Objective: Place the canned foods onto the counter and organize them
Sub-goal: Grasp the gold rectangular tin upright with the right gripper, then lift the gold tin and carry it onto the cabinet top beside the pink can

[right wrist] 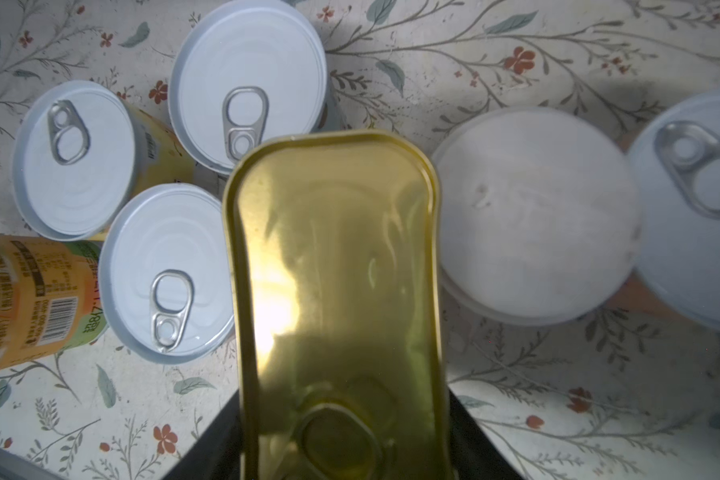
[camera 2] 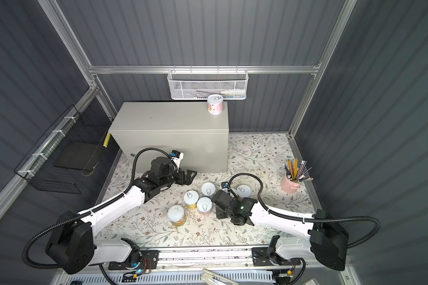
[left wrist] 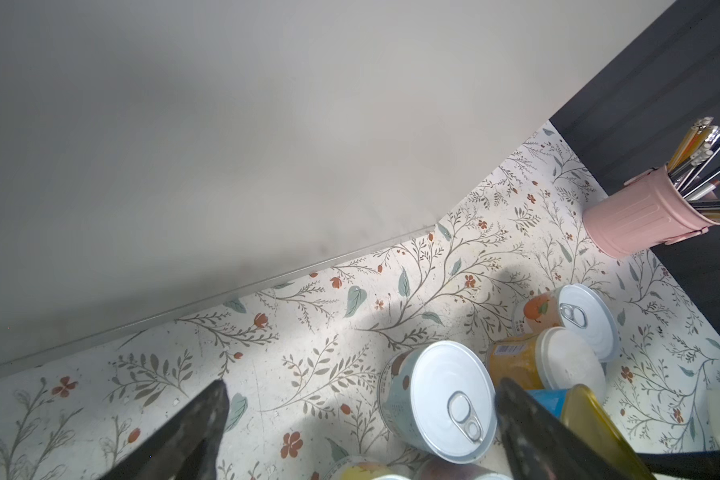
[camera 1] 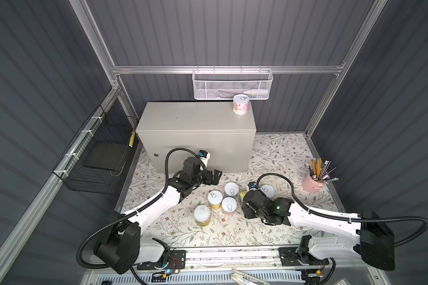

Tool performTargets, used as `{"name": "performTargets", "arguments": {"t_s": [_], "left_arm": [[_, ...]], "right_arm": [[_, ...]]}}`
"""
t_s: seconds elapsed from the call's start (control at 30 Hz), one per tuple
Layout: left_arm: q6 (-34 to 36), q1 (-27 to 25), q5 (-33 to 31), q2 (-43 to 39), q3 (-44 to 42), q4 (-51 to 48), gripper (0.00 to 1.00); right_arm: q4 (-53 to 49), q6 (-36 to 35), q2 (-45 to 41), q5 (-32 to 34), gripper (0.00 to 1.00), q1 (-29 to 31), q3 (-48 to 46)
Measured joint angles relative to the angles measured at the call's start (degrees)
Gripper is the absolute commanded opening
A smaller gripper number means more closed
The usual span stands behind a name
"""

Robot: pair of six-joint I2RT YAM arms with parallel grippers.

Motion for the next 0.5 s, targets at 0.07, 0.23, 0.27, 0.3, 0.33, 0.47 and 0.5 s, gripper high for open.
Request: {"name": "performTargets", "arguments": {"t_s": [0.07,0.23,0.27,0.3,0.33,0.47,0.5], "left_arm": [[0.0,0.0,0.0,0.0,-0.2,0.1,1.00],[0.0,0.0,0.0,0.0,-1.0,0.3,1.00],[0.0,0.0,0.0,0.0,-1.3,0.4,1.00],[0.0,0.0,0.0,0.0,-1.6,0.5,1.00],[0.0,0.0,0.0,0.0,-1.8,0.5,1.00],[-0.1,0.0,0.0,0.0,-2.7,0.7,1.00],[-0.1,0.0,0.0,0.0,-2.8,0.7,1.00]], "right_arm": [[-0.3,0.1,-1.3,0.1,0.49,0.0,0.0],[-1.2,0.1,-4.2,0.8,0.49,0.0,0.0],[-1.8,0.1,-4.9,1.0,0.48,0.0,0.0],[-2.5,0.1,-5.9,1.4,0.48,0.0,0.0],[-3.1,0.1,-6.7,1.7,0.48,0.0,0.0],[-6.9,-0.5,-8.9,3.5,0.48,0.0,1.4],[-8.1,-0.7,-9.0,3.8,0.47,0.0,2.3]]}}
